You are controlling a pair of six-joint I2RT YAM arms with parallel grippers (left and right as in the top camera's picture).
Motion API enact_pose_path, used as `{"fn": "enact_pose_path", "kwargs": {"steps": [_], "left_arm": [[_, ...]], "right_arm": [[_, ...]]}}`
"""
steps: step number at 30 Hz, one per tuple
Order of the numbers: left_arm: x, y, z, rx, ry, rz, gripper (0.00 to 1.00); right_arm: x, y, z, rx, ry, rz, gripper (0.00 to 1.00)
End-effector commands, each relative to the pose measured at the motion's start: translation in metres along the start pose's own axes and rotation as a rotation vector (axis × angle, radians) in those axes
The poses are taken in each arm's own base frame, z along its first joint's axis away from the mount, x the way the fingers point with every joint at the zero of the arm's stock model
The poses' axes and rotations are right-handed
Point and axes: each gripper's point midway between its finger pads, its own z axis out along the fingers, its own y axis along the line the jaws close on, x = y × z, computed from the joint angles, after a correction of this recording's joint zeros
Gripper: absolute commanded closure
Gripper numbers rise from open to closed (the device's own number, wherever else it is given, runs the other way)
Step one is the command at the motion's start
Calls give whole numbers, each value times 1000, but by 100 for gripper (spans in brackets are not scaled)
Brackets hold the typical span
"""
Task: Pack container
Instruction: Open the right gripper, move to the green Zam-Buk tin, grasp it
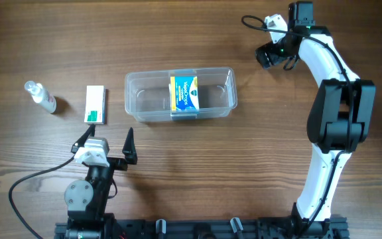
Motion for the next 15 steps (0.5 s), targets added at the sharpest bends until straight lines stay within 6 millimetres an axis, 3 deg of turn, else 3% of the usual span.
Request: {"fn": "enact_pose_path", "kwargs": {"steps": [1, 15], "left_arm": [[2, -1, 0, 8, 2, 12, 0], [2, -1, 0, 8, 2, 12, 0]], "right_arm": [[11, 13, 18, -63, 19, -17, 0], [23, 17, 35, -83, 54, -12, 4]]}}
